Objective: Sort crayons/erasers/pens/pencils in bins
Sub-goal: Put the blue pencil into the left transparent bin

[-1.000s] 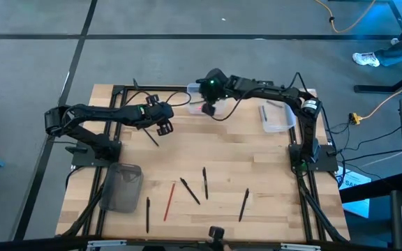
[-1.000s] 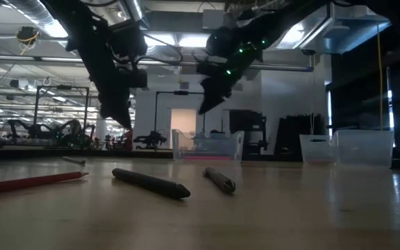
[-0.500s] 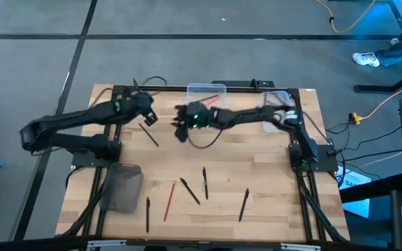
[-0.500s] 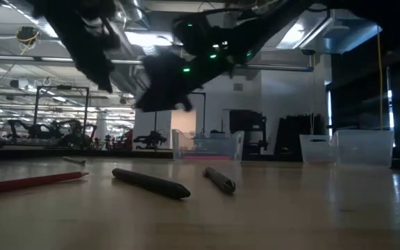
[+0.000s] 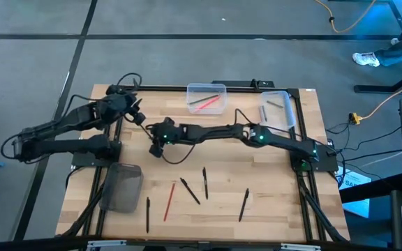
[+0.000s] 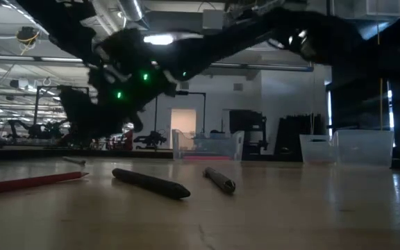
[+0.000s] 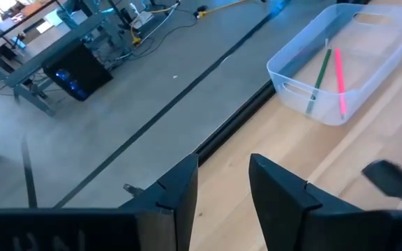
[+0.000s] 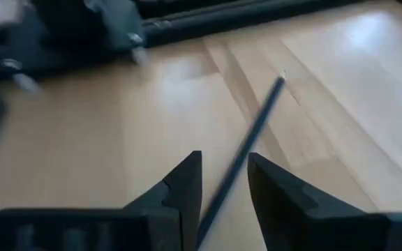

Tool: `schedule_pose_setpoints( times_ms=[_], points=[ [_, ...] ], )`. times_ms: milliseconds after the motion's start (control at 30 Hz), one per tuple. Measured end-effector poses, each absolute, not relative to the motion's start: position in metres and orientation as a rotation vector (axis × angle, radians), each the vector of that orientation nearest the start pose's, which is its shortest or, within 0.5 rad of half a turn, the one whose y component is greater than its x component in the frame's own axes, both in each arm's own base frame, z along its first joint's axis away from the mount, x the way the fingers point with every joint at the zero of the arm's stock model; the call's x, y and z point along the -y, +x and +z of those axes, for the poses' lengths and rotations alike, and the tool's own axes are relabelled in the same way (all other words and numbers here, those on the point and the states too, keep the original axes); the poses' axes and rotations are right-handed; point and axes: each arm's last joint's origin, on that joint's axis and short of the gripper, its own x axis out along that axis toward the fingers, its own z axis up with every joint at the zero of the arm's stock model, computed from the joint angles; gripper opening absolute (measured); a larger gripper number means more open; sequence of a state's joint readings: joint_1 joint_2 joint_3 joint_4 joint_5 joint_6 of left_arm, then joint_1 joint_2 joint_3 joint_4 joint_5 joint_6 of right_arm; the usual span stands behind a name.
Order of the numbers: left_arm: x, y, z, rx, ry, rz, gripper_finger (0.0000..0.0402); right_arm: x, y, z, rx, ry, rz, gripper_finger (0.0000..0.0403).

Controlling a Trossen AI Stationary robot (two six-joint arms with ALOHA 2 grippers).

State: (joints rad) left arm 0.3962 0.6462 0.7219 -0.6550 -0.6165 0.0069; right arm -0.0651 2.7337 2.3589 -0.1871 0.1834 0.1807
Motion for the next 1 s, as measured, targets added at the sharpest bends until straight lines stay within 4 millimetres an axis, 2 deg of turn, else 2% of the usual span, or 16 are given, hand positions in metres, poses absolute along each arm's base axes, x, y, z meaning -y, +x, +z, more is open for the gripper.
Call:
schedule_pose_setpoints(
  times_ms=[167, 367, 567, 667, 867, 1000],
  points=[
    [-0.063, 0.108, 0.291, -0.602, 0.075, 0.979, 0.0124, 0.049, 0.588, 0.095, -0.568, 0.228, -0.279, 0.012],
    [-0.064, 0.109, 0.292, -0.603, 0.096, 0.973, 0.0124, 0.049, 0.584, 0.08, -0.607, 0.224, -0.22, 0.012],
    [-0.064, 0.109, 0.292, -0.602, 0.096, 0.973, 0.0124, 0.048, 0.583, 0.078, -0.626, 0.196, -0.224, 0.0116],
    [-0.064, 0.109, 0.292, -0.603, 0.097, 0.974, 0.0124, 0.048, 0.581, 0.077, -0.665, 0.176, -0.222, 0.0094],
    [-0.064, 0.109, 0.292, -0.603, 0.097, 0.973, 0.0124, 0.047, 0.57, 0.086, -0.881, 0.123, -0.217, 0.0029],
    [-0.064, 0.109, 0.292, -0.609, 0.108, 0.97, 0.0124, 0.042, 0.555, 0.099, -1.075, 0.057, -0.187, 0.0018]
  ],
)
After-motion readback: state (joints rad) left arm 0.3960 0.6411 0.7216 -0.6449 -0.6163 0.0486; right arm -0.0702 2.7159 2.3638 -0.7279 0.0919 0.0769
